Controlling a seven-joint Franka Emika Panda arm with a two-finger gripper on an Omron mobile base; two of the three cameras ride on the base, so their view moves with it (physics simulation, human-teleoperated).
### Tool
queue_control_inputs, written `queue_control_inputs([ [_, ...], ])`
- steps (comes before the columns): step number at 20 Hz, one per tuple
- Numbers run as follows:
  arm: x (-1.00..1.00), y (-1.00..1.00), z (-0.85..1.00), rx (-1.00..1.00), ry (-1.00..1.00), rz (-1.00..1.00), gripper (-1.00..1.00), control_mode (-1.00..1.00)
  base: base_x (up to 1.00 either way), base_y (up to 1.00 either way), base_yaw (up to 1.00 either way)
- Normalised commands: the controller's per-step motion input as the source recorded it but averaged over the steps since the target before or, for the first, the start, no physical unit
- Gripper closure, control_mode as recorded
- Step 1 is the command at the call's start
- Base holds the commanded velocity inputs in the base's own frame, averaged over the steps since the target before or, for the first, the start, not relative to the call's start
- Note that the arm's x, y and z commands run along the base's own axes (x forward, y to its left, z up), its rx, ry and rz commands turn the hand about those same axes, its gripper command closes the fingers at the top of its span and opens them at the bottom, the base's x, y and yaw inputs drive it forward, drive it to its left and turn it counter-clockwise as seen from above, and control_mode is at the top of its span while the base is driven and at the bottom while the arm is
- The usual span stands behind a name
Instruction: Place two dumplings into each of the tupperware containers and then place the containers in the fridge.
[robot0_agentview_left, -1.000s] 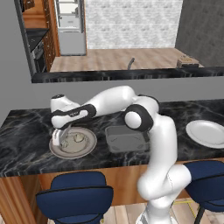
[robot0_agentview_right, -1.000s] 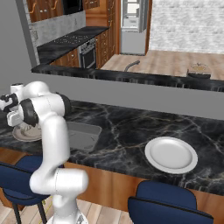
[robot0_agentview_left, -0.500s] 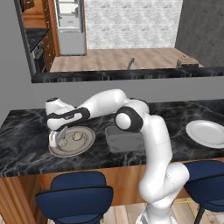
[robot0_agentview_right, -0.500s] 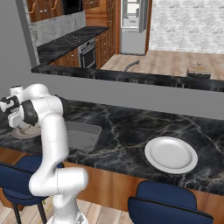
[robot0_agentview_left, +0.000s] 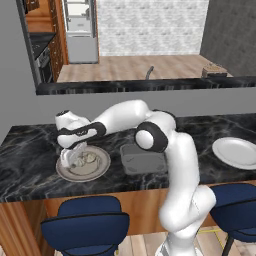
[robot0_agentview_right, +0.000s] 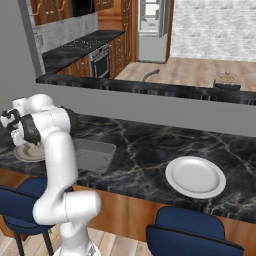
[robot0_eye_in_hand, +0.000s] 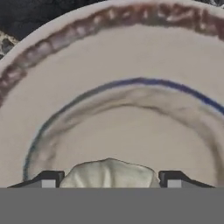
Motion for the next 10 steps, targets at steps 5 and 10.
queue_control_inputs([
  [5,-0.27,-0.75,0.40,0.21,-0.49,-0.27,1.00,-1.00,0.00,0.00,0.00],
  [10,-0.31,-0.12,1.00,0.21,-0.49,-0.21,1.00,-1.00,0.00,0.00,0.00],
])
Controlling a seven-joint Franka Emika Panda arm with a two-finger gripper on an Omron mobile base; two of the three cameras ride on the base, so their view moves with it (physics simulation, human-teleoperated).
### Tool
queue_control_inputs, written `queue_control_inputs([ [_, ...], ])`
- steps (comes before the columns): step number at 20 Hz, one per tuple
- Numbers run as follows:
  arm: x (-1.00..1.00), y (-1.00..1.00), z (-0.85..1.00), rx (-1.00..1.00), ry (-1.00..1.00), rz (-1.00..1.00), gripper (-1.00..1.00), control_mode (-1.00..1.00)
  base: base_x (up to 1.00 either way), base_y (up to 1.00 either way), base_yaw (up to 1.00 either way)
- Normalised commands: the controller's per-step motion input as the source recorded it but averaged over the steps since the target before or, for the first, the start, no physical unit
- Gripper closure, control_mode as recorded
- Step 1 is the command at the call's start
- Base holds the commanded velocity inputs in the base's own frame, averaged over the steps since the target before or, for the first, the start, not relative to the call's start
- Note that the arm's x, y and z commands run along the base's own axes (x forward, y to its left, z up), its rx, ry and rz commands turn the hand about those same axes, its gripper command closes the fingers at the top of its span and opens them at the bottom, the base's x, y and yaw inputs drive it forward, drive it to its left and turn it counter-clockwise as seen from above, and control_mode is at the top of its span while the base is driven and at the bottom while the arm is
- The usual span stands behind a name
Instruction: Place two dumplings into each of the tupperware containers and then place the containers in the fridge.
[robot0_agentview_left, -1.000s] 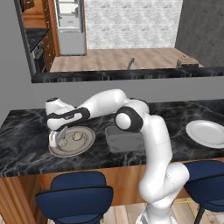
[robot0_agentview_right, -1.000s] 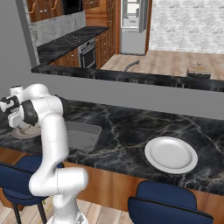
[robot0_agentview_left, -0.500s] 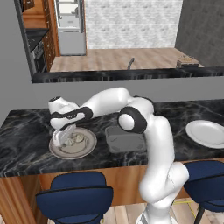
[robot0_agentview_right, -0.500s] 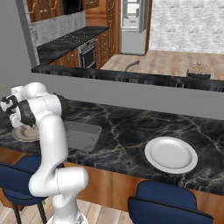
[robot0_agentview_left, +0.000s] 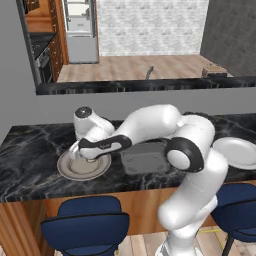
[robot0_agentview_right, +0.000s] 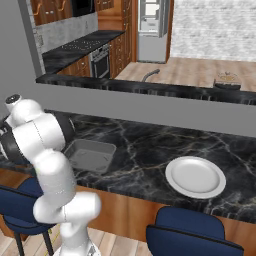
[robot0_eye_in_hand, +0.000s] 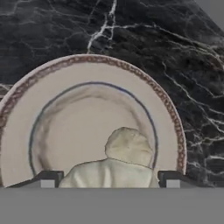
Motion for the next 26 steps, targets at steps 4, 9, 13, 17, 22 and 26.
queue_control_inputs([
  [4,-0.57,-0.96,0.82,0.21,-0.22,-0.26,1.00,-1.00,0.00,0.00,0.00],
  [9,-0.38,-1.00,0.64,0.19,-0.09,-0.30,1.00,-1.00,0.00,0.00,0.00],
  [13,-0.01,-1.00,0.68,0.21,0.12,-0.41,1.00,-1.00,0.00,0.00,0.00],
  [17,0.00,-1.00,0.46,0.14,0.39,-0.41,1.00,-1.00,0.00,0.00,0.00],
  [22,0.00,-1.00,0.05,0.06,0.34,-0.36,1.00,-1.00,0.00,0.00,0.00],
  [26,0.02,-0.36,-0.33,-0.04,0.24,-0.16,1.00,-1.00,0.00,0.00,0.00],
])
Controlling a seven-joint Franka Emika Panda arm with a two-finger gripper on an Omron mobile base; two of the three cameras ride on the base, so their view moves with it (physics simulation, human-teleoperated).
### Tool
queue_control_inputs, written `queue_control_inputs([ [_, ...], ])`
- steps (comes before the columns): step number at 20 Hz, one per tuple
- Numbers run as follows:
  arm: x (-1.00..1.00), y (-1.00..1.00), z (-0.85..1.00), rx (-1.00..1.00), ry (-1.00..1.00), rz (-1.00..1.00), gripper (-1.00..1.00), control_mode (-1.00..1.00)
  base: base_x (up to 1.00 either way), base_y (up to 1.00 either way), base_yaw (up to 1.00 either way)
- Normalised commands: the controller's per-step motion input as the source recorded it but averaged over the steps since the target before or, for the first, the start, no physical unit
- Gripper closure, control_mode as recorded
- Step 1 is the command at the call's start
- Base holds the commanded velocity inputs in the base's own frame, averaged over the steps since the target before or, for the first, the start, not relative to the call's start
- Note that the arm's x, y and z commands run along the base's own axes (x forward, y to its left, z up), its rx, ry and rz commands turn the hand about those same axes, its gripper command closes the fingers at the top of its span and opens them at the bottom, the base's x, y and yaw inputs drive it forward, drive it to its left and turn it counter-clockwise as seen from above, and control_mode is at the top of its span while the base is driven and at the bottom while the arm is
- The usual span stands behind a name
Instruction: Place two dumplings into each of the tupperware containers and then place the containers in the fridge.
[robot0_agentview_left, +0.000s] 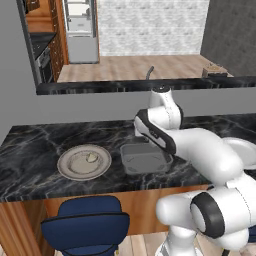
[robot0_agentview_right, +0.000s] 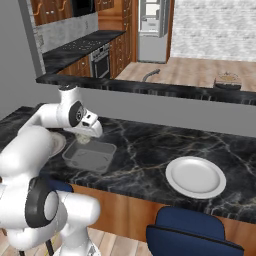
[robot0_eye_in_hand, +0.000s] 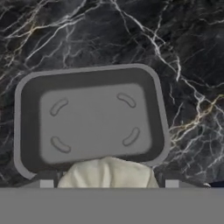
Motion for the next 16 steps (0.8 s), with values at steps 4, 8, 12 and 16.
queue_control_inputs([
  [4,0.21,0.06,-0.50,-0.11,0.14,-0.05,1.00,-1.00,0.00,0.00,0.00],
  [8,0.48,0.13,-0.54,-0.13,0.09,-0.01,1.00,-1.00,0.00,0.00,0.00],
  [12,0.47,0.02,-0.63,-0.12,0.08,-0.01,1.00,-1.00,0.00,0.00,0.00],
  [16,0.40,0.00,-0.48,-0.07,0.12,-0.01,1.00,-1.00,0.00,0.00,0.00],
])
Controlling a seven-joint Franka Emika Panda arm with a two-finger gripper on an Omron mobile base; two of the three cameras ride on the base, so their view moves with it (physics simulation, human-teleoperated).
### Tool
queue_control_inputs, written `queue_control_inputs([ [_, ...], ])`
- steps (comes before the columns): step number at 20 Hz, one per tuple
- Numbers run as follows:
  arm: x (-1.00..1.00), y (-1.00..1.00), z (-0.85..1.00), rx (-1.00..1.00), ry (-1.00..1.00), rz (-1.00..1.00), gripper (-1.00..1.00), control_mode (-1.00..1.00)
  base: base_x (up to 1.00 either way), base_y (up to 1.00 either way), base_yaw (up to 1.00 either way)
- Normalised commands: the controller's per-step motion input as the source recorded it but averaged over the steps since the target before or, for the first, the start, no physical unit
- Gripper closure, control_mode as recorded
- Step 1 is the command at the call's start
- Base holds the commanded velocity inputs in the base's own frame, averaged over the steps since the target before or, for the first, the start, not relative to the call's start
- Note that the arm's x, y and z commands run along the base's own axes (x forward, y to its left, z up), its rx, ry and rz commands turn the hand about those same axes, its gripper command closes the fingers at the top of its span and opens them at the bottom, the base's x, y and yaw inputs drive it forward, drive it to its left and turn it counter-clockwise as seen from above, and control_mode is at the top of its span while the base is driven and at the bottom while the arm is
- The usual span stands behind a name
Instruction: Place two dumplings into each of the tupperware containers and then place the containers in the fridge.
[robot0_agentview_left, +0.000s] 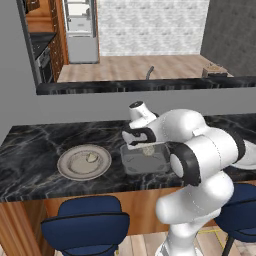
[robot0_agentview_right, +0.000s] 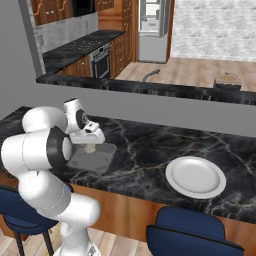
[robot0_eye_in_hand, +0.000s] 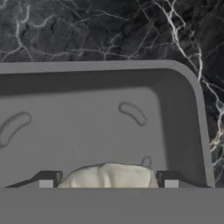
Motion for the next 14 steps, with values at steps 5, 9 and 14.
queue_control_inputs([
  [5,0.33,-0.05,-0.37,-0.03,0.11,-0.02,1.00,-1.00,0.00,0.00,0.00],
  [9,0.18,-0.22,-0.36,-0.01,0.09,-0.05,1.00,-1.00,0.00,0.00,0.00],
  [14,0.08,-0.30,-0.36,0.00,0.06,-0.06,1.00,-1.00,0.00,0.00,0.00],
])
